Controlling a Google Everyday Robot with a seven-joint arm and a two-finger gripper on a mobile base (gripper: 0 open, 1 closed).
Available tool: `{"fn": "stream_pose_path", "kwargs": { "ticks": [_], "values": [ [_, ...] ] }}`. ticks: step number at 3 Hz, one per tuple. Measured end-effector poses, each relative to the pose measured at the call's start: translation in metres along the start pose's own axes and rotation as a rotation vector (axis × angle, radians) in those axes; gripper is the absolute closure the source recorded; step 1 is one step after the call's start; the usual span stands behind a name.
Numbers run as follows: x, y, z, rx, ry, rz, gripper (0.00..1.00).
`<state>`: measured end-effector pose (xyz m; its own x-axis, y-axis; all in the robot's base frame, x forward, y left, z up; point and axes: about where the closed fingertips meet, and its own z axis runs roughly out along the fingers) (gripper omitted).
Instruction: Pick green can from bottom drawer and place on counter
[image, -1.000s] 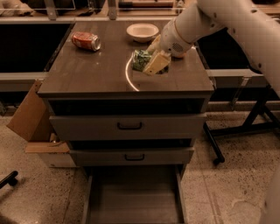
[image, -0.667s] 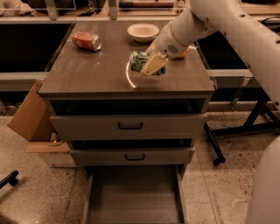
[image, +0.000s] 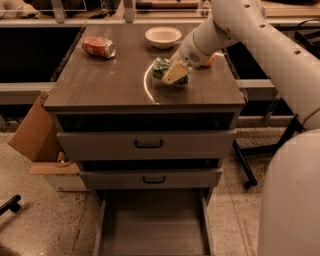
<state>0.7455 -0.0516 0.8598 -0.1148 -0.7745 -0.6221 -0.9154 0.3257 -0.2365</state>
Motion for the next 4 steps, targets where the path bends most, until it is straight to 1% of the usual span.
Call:
{"fn": "stream_pose_path", "kwargs": {
  "ticks": [2,3,4],
  "values": [
    [0.011,-0.024,0.013,0.022,0.019,0.038,0.04],
    [0.013,-0.028,0.011,0.03,0.014,0.042,0.0],
    [0.012,-0.027,0.002,0.039,-0.002,0.031,0.0]
  ]
}}
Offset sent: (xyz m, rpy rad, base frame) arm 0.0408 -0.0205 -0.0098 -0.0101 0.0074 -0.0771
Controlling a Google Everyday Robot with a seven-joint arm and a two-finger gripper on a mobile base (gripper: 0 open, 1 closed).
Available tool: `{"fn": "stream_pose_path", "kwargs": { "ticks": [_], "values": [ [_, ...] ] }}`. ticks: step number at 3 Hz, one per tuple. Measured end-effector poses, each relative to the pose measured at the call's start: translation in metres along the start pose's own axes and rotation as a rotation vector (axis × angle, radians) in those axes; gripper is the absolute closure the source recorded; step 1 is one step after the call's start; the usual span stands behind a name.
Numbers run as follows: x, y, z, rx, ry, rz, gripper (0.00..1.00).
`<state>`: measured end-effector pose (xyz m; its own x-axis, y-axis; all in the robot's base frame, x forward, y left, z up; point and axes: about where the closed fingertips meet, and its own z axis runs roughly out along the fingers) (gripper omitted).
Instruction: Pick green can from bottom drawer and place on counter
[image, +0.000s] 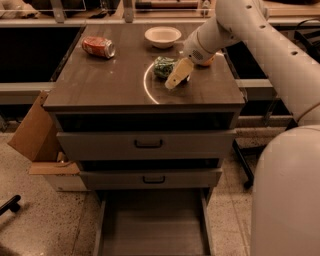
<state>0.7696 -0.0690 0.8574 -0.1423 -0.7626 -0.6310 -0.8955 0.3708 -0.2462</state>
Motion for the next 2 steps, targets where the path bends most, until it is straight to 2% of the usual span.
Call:
{"fn": "stream_pose_path", "kwargs": {
  "ticks": [1,2],
  "values": [
    [0.0,0.003,-0.027,0.033,-0.014,-0.018,0.0],
    [-0.007,0.01,-0.069,0.095,-0.024,-0.048,0.0]
  ]
}}
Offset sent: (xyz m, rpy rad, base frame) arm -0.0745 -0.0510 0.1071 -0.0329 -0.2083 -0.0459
